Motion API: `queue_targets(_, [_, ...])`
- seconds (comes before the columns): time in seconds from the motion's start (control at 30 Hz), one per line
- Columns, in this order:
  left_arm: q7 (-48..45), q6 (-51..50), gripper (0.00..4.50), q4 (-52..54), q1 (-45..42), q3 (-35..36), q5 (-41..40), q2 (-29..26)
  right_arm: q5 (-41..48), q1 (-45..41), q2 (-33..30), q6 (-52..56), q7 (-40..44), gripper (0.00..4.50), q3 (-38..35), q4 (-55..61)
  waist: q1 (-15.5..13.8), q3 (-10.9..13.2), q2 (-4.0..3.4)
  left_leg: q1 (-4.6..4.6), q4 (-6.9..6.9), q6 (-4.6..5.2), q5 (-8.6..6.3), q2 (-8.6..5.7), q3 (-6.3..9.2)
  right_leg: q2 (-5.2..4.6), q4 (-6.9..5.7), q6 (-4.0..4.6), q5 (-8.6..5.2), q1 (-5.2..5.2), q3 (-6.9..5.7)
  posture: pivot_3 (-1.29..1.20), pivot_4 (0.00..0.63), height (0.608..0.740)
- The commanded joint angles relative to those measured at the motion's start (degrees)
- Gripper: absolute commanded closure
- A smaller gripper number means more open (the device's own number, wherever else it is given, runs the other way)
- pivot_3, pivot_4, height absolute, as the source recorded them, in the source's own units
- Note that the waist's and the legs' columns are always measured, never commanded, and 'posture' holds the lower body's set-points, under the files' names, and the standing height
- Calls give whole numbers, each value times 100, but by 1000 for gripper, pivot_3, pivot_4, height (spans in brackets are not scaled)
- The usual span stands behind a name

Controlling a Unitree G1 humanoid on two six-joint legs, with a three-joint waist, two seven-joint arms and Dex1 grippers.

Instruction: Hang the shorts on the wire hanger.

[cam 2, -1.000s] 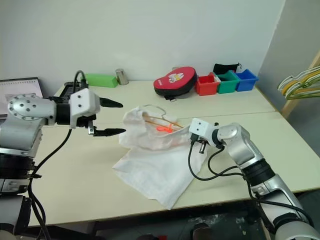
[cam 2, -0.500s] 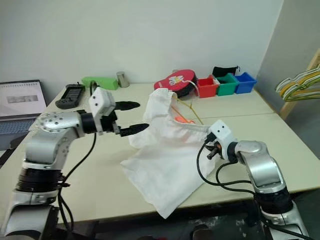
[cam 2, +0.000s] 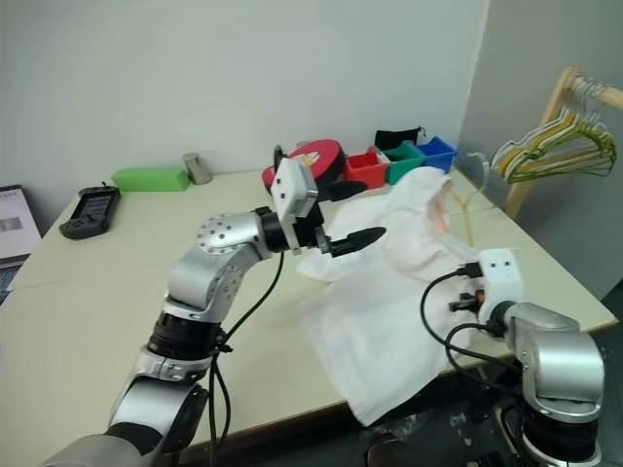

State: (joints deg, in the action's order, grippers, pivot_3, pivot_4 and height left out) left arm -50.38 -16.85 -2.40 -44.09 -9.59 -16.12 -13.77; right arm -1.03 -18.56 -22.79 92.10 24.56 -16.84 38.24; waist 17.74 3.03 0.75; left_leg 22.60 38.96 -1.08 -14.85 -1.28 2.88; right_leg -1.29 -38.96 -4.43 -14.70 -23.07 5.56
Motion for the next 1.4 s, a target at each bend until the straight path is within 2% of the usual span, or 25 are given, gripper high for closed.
queue_targets(0.03, [246, 426, 63, -386, -325, -155, 236, 358, -252, -318, -35, 40, -530, 4500, -508, 22, 104, -5, -8, 0, -2, 0, 0, -1, 0, 0, 1, -1, -1, 0, 0, -373, 0, 740])
queue_targets(0.17, [429, 722, 63, -757, -514, -177, 376, 682, -258, -424, -72, 40, -755, 4500, -717, -252, 303, -6, -10, 2, -9, 3, -2, -1, 0, 0, 4, -6, -4, 0, 1, -375, 0, 740])
queue_targets(0.43, [683, 942, 63, -1116, -788, -173, 452, 1107, -289, -804, 11, 40, -1087, 4500, -1365, -814, 466, -9, -17, 1, -17, 5, -4, -2, -1, -1, 7, -13, -8, 0, 1, -370, 0, 740])
queue_targets(0.6, [855, 1072, 63, -1433, -1085, -155, 527, 1339, -374, -1540, -510, -107, -1388, 4500, -1915, -1872, 459, -9, -25, 3, -17, 6, -4, -15, -10, -11, 14, -14, -9, 1, 5, -366, 0, 740])
queue_targets(0.9, [943, 1049, 63, -1465, -1224, -107, 502, 1437, -256, -2228, -1081, -640, -1685, 4500, -2223, -3118, 476, -8, -32, -21, -27, 16, -10, -7, -16, -4, 33, -18, -12, 27, 10, -355, 0, 740])
queue_targets(1.1, [991, 1065, 63, -1525, -1302, -113, 510, 1495, -140, -2499, -1459, -953, -1783, 4500, -2222, -3744, 480, -8, -44, -94, -88, 21, -13, -10, -20, -7, 122, -18, -14, 128, 9, -354, 0, 740])
queue_targets(1.4, [1015, 1086, 63, -1555, -1320, -138, 539, 1531, -217, -2982, -1550, -961, -2269, 4500, -2722, -4305, 493, -7, -45, -99, -98, 22, -14, -9, -27, -9, 135, -19, -13, 135, 15, -353, 0, 740])
